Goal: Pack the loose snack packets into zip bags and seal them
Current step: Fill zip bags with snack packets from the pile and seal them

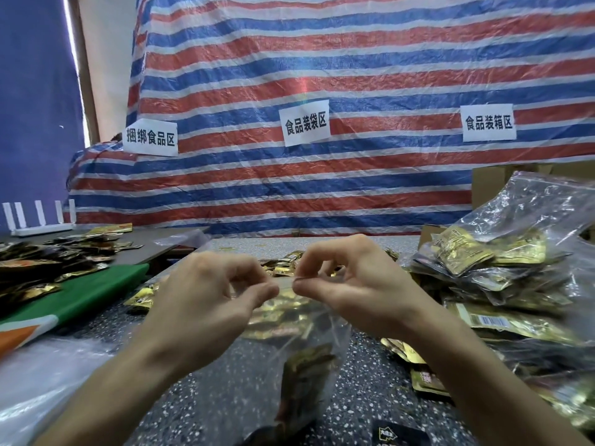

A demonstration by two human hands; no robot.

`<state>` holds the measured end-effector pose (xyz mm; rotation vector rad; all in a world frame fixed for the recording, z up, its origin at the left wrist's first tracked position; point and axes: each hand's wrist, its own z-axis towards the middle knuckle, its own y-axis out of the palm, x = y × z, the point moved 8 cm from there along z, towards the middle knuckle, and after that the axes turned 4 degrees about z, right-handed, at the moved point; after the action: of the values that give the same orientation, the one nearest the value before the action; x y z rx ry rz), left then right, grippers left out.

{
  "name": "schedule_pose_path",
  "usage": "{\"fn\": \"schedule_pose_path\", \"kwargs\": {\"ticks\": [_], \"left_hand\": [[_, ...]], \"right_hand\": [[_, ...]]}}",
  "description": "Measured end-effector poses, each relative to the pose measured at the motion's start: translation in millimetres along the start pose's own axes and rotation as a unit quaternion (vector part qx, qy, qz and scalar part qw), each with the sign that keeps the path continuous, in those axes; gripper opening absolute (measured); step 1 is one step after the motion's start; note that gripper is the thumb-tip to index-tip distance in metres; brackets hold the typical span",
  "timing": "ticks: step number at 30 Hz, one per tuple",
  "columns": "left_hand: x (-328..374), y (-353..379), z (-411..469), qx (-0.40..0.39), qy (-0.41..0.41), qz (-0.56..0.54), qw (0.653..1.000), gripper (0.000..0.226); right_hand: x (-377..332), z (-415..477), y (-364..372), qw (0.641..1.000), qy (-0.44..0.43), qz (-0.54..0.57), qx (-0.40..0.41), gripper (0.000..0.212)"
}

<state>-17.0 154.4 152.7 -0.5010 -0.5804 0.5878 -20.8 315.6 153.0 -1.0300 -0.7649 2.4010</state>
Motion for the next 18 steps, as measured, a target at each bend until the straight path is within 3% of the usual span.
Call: {"fn": "schedule_pose_path", "kwargs": {"ticks": [3,8,11,14,18], "left_hand": [[5,1,-4,0.044,0.020,0.023,0.999,0.018],[-8,3,-5,-0.022,0.032,-0.040,0.998,0.011],[-14,-5,-12,0.015,0.042,-0.023,0.999,0.023],[-17,-6,-17,0.038,0.027,-0.047,0.998,0.019],[-36,0,-17,0.004,-0.020,-0.126,0.992,0.014]], "right_hand": [[6,1,-2,1.000,0.011,0.008,-0.003,0.015],[20,-2,-18,0.998,0.037,0.052,-0.014,0.016],[22,-4,-15,0.995,0.046,0.081,-0.037,0.011],[20,-2,-12,0.995,0.039,0.086,-0.029,0.016],[28,-2,-22,0.995,0.034,0.097,-0.009,0.007]]}}
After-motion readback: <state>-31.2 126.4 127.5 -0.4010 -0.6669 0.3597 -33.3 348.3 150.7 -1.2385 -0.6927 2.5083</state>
